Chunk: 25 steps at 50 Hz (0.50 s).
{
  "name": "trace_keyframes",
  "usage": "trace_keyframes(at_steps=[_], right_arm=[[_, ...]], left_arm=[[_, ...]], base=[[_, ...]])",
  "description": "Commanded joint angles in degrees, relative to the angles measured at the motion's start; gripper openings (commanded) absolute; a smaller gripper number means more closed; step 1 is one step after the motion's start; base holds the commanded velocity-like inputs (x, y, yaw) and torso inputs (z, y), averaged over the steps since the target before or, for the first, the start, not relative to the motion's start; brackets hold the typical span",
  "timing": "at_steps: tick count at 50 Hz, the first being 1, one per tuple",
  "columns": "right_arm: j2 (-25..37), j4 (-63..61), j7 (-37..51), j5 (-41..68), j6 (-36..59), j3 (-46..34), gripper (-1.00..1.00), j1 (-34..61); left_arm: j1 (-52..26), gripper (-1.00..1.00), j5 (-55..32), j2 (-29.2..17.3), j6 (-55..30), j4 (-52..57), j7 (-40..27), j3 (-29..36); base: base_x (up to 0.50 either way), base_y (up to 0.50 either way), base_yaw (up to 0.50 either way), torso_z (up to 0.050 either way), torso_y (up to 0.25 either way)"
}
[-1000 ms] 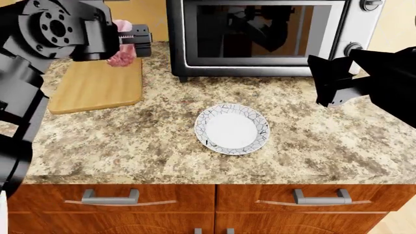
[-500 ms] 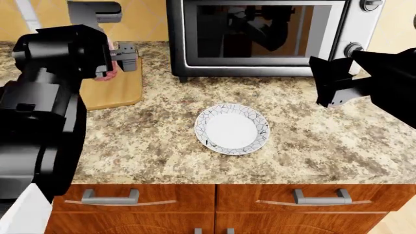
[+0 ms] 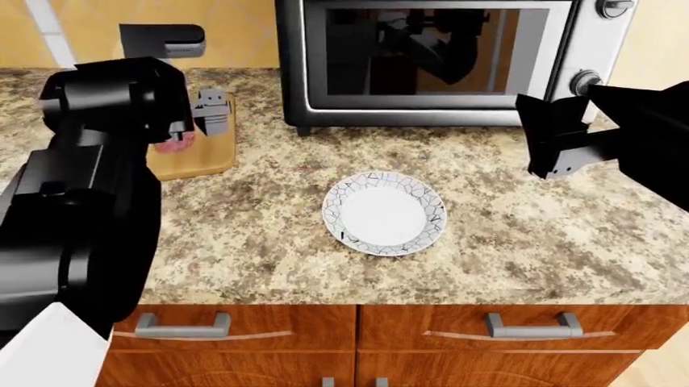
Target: Pick the pork loin from the plate and place it on the cutting board. Then pick the condiment bottle from the cabinet and place it next to the cutting board.
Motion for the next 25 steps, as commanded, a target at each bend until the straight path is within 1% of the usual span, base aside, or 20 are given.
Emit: trace_keyframes(at_steps=[1, 11, 20, 23, 25], right_arm=[[0.10, 0.08, 0.08, -0.01, -0.37, -0.51, 1.00, 0.01], [-0.11, 0.15, -0.09, -0.59, -0.89, -1.17, 1.00, -0.01], [0.66, -0.06, 0.98, 1.42, -0.67, -0.79, 1.00, 0.58], [0.72, -0.05, 1.29, 1.83, -0.72, -0.81, 1.00, 0.95], [0.79, -0.05, 1.57, 2.14, -0.73, -0.81, 1.00, 1.36]], left_arm=[[-0.92, 1.00, 2.55, 0.00, -0.57, 0.01, -1.21, -0.33], [-0.71, 1.00, 2.56, -0.10, -0.02, 0.01, -1.81, -0.90], [-2.15, 1.00, 2.47, -0.23, 0.52, 0.01, -1.37, -1.48], [-3.33, 1.00, 2.76, -0.21, 1.83, 0.02, 1.33, -0.42], [-5.03, 1.00, 2.79, -0.26, 3.20, 0.02, 5.01, 0.57]], base=[[0.00, 0.00, 0.00, 0.010, 0.000], [0.00, 0.00, 0.00, 0.000, 0.000], [0.00, 0.00, 0.00, 0.000, 0.000], [0.00, 0.00, 0.00, 0.000, 0.000], [0.00, 0.00, 0.00, 0.000, 0.000]])
